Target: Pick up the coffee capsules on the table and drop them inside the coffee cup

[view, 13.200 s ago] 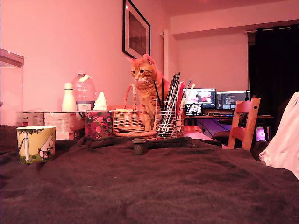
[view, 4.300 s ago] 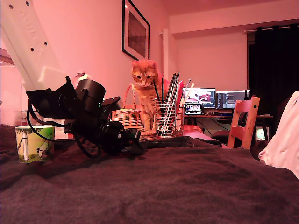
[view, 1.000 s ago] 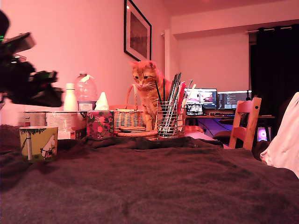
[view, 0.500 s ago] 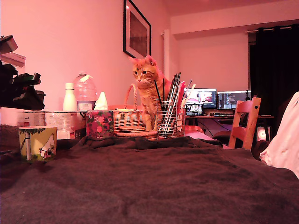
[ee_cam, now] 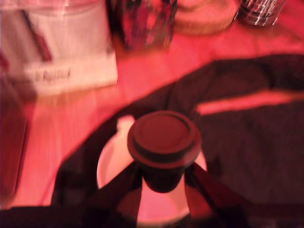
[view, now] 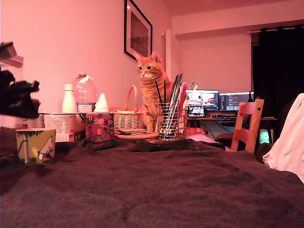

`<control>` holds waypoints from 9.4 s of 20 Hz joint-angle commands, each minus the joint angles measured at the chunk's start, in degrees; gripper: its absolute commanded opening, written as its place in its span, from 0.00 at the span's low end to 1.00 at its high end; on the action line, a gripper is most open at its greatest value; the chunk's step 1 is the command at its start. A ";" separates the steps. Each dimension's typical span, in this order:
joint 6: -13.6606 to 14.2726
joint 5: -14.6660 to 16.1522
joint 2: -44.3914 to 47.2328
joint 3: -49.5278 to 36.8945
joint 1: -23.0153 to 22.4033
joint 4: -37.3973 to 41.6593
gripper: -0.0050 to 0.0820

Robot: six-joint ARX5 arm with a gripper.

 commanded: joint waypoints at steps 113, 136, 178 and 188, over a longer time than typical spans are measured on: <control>-9.20 4.00 -56.30 -24.72 -7.96 -15.32 0.04; -2.21 11.04 -44.11 -24.79 -35.85 -10.95 0.04; 2.80 12.31 -14.12 -24.79 -52.85 16.41 0.73; -0.24 12.20 -4.94 -25.44 -55.01 28.92 0.73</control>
